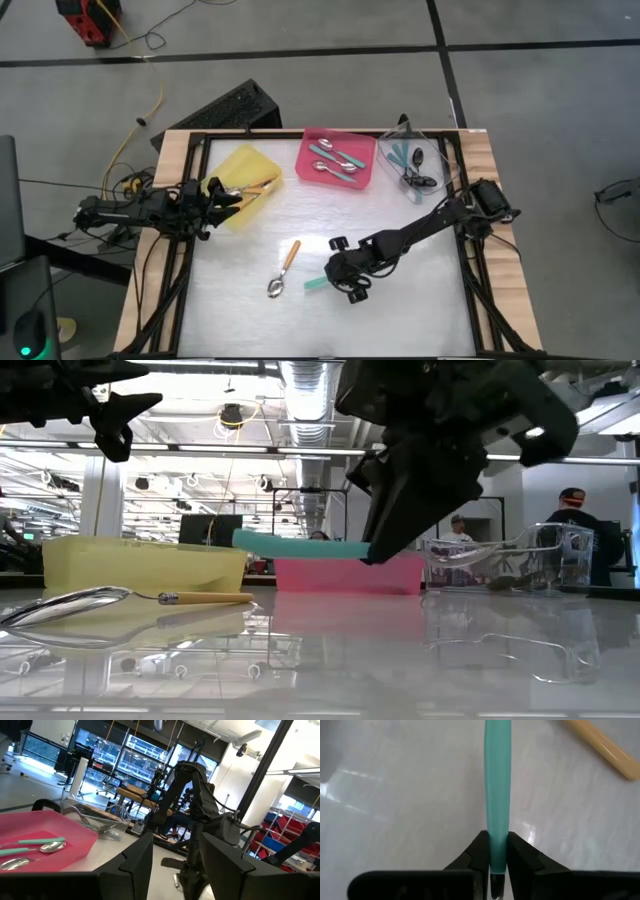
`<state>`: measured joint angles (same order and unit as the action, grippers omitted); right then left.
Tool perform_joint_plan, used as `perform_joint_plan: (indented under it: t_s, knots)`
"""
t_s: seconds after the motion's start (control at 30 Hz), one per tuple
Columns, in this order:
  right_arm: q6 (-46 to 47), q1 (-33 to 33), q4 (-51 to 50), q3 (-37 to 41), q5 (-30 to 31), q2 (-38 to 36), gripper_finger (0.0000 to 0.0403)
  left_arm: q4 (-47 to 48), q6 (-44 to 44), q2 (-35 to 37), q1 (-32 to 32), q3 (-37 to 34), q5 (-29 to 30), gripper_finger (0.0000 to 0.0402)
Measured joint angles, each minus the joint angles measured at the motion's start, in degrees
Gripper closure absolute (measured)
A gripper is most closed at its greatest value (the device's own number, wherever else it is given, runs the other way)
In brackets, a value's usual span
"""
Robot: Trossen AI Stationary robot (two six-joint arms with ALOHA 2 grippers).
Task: Sort silverware by color (type)
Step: Put the green spoon into the red bin
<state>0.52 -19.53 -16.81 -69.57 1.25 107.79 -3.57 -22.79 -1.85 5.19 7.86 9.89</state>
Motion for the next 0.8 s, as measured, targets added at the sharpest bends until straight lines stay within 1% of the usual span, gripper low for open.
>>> perform_joint_plan:
  t_s: [0.17,0.4,0.53,0.63,0.8]
  knots:
    - [-2.1,1.4,-0.5,0.1,0.4,0.0,0.0335,-0.1,0.0,0.0,0.0,0.0,0.0,0.0253]
    - [-2.3,4.5,-0.2,0.1,0.7,0.0,0.0335,0.1,-0.3,0.0,0.0,0.0,0.0,0.0253]
    - [-2.1,6.0,-0.2,0.1,4.8,0.0,0.0326,0.2,-0.3,0.0,0.0,0.0,0.0,0.0253]
    - [-2.1,6.8,-0.1,0.1,8.6,0.0,0.0329,0.2,-0.3,0.0,0.0,0.0,0.0,0.0253]
    - [-2.4,9.0,-0.1,0.1,9.2,0.1,0.0331,0.2,-0.2,0.0,0.0,0.0,0.0,0.0253]
